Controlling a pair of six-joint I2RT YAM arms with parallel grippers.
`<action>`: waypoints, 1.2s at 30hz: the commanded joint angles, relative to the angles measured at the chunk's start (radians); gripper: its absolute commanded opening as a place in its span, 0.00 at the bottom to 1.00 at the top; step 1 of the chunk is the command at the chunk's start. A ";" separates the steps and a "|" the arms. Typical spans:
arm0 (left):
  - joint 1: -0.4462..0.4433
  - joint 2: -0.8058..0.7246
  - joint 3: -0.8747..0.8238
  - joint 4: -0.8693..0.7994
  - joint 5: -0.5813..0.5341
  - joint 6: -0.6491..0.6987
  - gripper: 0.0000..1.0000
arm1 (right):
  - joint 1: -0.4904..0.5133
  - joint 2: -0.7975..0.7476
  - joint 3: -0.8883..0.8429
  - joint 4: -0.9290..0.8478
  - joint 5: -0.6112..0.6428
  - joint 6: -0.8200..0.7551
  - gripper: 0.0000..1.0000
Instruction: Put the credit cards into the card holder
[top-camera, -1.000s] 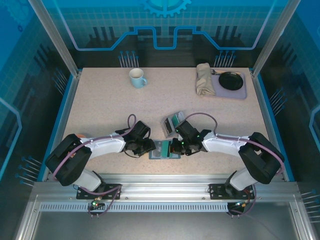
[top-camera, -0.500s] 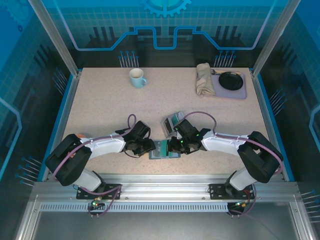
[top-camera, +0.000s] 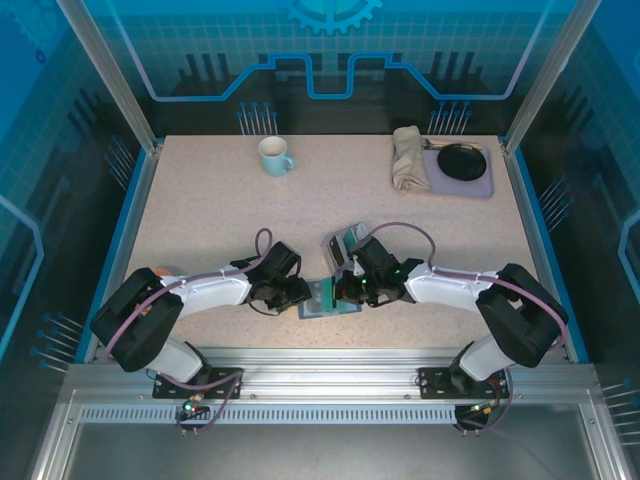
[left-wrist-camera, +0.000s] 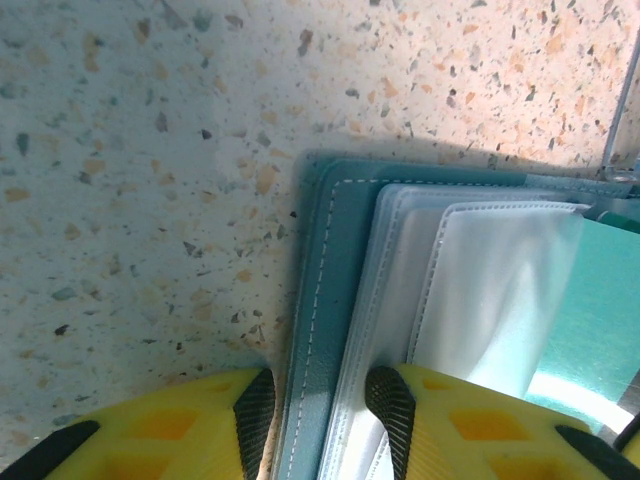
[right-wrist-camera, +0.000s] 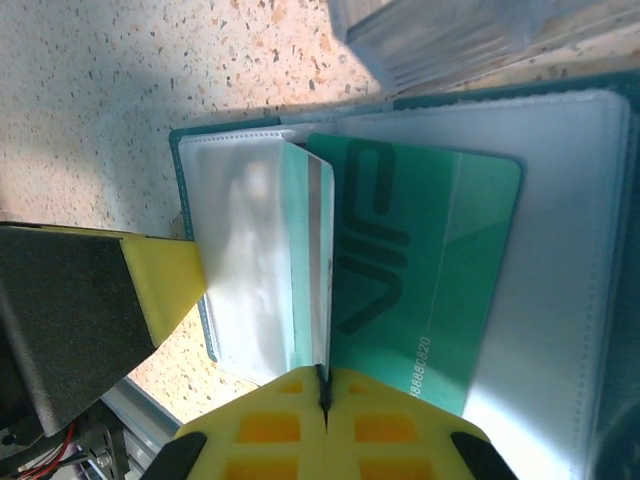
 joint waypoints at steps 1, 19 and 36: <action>-0.016 0.056 -0.024 0.071 0.058 0.027 0.39 | -0.034 -0.047 -0.039 -0.013 -0.021 -0.031 0.00; -0.016 0.060 -0.017 0.075 0.065 0.026 0.39 | -0.056 -0.005 -0.028 0.019 -0.094 -0.066 0.01; -0.015 0.068 -0.019 0.084 0.073 0.024 0.39 | -0.064 0.068 -0.054 0.134 -0.179 -0.052 0.01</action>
